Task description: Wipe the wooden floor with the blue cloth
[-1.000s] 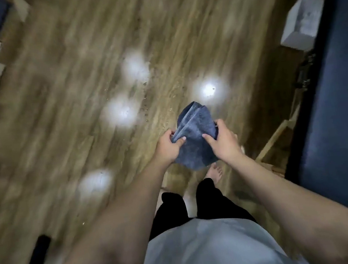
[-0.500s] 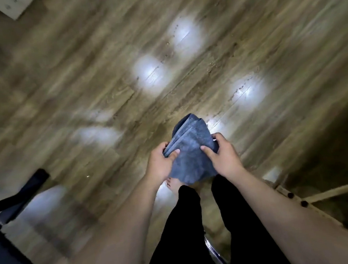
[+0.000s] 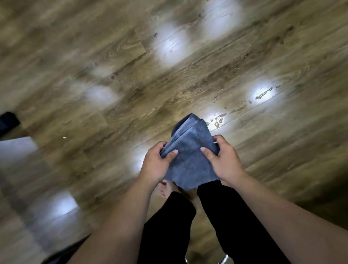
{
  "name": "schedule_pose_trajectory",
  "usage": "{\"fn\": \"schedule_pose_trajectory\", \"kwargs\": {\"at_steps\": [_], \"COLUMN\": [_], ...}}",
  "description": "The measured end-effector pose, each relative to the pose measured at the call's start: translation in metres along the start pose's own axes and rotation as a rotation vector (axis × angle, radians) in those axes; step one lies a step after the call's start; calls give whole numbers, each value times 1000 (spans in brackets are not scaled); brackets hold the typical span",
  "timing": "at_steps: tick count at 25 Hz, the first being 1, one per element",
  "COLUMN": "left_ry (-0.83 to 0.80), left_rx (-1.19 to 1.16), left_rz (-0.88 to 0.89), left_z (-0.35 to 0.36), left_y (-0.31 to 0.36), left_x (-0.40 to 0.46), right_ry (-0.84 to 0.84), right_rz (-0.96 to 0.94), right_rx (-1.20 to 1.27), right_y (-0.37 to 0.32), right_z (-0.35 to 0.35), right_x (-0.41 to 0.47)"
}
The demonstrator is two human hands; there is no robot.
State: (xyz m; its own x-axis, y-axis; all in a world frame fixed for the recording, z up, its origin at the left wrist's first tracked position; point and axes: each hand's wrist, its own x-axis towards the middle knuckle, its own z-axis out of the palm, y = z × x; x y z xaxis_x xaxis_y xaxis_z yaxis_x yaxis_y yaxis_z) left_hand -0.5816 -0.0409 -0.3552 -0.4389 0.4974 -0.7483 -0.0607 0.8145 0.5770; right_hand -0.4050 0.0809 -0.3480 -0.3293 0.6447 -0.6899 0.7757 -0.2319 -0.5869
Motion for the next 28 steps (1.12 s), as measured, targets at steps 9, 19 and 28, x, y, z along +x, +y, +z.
{"fn": "schedule_pose_trajectory", "kwargs": {"at_steps": [9,19,28], "left_ry": [-131,19,417], "left_rx": [-8,-5,617], "left_rz": [-56,38,167], "left_z": [20,-3,-12], "left_y": [-100,-180,-241], "left_x": [143,273,308], "right_ry": [-2,-8,99], "right_rz": [9,-143,-510], "right_rx": [-19,-222,-946], "right_y": [85,88,99], "right_z": [104,198,257], "right_x": [129,258,269]}}
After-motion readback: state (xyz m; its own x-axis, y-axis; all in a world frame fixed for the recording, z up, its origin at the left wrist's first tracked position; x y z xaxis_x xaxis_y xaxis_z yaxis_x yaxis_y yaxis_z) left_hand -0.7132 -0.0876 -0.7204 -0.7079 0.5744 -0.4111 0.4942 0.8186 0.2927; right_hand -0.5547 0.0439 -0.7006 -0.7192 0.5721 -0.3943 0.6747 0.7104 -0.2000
